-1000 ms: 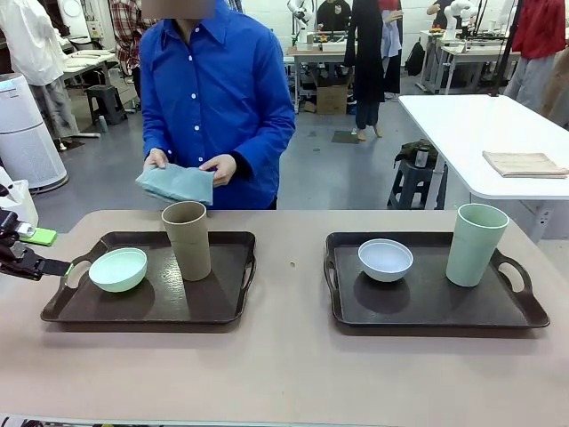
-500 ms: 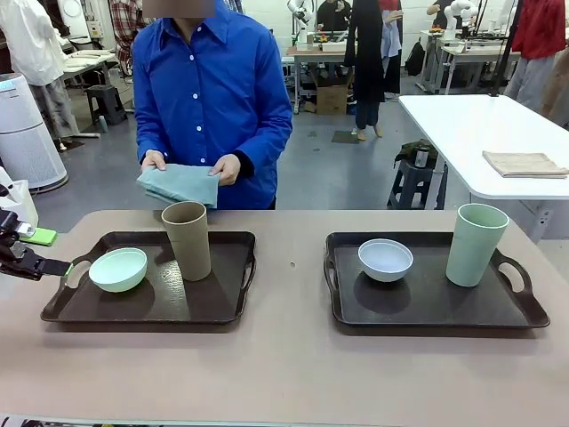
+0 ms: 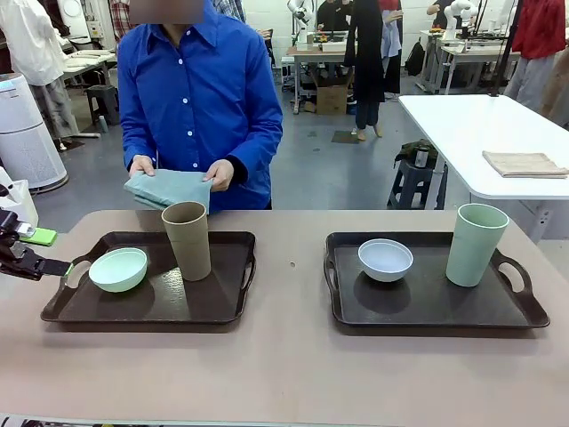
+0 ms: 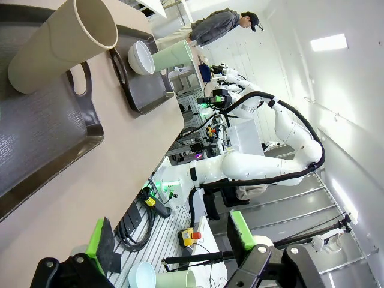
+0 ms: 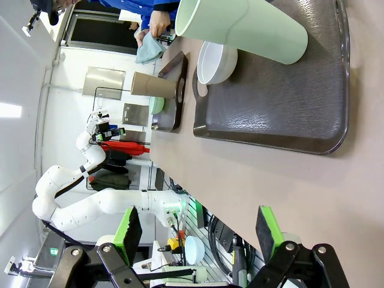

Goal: Set up a tray with a mat and arrange the tableware.
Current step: Pick up the Picnic Bowl and Reusable plastic cup from the Handle tray in front of the human's position and hold them in the air.

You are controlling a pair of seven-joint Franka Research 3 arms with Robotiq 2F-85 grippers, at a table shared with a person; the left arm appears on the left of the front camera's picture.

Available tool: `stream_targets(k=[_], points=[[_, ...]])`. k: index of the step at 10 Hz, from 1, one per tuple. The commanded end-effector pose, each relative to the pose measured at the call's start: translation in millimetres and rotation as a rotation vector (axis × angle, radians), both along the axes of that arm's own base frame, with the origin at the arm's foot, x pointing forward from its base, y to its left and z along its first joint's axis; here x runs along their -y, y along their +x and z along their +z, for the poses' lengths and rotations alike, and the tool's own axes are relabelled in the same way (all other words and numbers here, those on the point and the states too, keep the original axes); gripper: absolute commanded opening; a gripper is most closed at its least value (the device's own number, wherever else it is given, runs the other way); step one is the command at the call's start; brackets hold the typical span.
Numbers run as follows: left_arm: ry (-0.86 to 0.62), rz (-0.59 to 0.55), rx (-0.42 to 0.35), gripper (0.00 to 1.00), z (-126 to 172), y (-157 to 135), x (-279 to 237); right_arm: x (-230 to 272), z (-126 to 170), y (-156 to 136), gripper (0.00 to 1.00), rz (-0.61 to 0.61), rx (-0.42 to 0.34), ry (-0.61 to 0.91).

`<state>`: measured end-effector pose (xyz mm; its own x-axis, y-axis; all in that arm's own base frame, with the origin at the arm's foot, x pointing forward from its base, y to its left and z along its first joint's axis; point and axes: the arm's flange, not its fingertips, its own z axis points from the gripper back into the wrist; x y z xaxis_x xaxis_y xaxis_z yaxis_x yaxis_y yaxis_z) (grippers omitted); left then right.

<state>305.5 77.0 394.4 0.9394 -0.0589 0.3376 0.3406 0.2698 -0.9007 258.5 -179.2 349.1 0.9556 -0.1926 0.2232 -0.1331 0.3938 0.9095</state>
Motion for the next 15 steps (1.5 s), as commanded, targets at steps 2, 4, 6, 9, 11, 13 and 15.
stream_targets(k=[2,4,6,9,11,13,15], points=[[-0.022,-0.001,0.027,1.0,-0.3,1.4,-2.1,0.0,-0.6,0.4,1.0,-0.001,0.021,0.013],[-0.022,-0.001,0.027,1.0,-0.3,1.4,-2.1,0.0,-0.6,0.4,1.0,-0.001,0.021,0.013],[-0.022,-0.001,0.027,1.0,-0.3,1.4,-2.1,0.0,-0.6,0.4,1.0,-0.001,0.021,0.013],[-0.022,-0.001,0.027,1.0,-0.3,1.4,-2.1,0.0,-0.6,0.4,1.0,-0.001,0.021,0.013],[-0.022,-0.001,0.027,1.0,-0.3,1.4,-2.1,0.0,-0.6,0.4,1.0,-0.001,0.021,0.013],[0.0,0.0,0.0,1.0,0.0,0.0,0.0,1.0,0.4,-1.4,1.0,0.023,0.039,-0.051],[0.079,0.007,0.08,1.0,9.1,-1.5,-12.9,-4.8,16.5,4.7,1.0,-0.013,0.137,-0.073]])
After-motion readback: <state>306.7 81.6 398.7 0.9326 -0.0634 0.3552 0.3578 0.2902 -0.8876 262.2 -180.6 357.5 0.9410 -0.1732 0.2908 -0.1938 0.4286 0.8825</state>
